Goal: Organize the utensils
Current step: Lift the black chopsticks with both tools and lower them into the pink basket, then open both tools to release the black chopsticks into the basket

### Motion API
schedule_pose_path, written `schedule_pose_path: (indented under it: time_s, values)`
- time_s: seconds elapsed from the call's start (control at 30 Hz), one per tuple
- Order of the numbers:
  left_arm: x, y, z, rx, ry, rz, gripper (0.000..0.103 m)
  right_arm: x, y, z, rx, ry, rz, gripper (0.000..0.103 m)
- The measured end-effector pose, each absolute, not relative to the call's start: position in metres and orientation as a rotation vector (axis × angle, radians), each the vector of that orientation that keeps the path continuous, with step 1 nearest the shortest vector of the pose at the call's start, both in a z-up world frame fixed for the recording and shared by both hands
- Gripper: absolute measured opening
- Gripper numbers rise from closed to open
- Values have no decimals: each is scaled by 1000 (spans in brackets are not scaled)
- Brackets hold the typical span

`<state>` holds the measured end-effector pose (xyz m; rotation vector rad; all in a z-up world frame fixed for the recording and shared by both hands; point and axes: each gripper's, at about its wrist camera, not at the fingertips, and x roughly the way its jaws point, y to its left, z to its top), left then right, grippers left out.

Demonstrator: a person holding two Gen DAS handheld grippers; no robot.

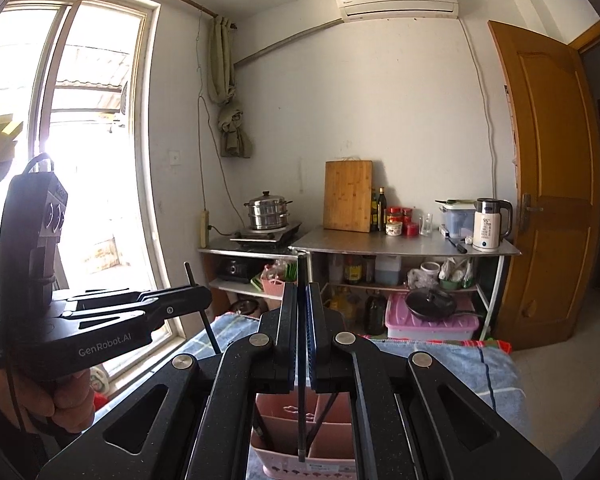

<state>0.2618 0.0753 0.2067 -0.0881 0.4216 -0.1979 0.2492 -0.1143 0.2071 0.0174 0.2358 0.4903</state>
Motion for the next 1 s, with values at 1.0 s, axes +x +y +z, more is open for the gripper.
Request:
schedule_pose_path:
  time_s: [1.0]
  values:
    - [268, 81, 135, -121, 551, -172, 13, 271, -128, 131, 21, 473, 484, 5]
